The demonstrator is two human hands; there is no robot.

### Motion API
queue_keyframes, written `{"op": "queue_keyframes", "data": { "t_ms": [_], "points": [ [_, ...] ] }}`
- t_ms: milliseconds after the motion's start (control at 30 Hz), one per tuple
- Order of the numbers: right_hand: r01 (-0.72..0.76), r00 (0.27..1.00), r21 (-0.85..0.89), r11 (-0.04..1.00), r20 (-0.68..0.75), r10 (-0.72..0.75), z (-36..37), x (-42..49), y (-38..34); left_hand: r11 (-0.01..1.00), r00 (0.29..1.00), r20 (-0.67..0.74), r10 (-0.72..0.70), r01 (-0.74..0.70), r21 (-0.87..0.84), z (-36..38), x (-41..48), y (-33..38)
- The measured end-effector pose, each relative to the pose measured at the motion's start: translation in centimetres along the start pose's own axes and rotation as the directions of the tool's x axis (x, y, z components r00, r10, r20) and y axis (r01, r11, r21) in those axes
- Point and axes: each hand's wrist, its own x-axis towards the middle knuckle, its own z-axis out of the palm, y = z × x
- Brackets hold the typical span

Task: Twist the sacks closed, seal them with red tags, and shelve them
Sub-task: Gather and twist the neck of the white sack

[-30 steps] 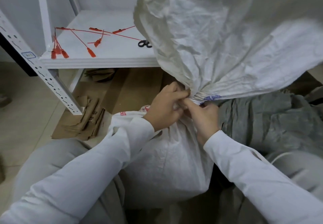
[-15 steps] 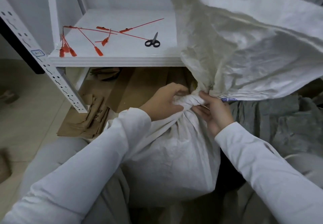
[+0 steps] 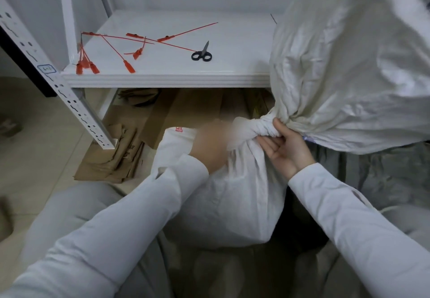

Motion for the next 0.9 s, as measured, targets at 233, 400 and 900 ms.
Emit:
{"op": "queue_keyframes", "data": {
  "t_ms": [233, 400, 900],
  "points": [
    [-0.041, 0.999, -0.070, 0.997, 0.011, 0.042, 0.6, 0.3, 0.7, 0.957, 0.998, -0.055, -0.016, -0.001, -0.289, -2.2, 0.3, -0.1],
    [-0.074, 0.990, -0.116, 0.990, 0.111, 0.087, 0.2, -0.1, 1.4, 0.513, 0.998, -0.005, -0.056, 0.024, -0.858, -3.8, 0.5, 1.8],
    [0.027, 0.962, -0.354, 0.935, 0.265, 0.072, 0.6, -1.1, 2.1, 0.487, 1.000, -0.012, -0.028, 0.003, -0.873, -3.3, 1.0, 2.7]
  ]
}}
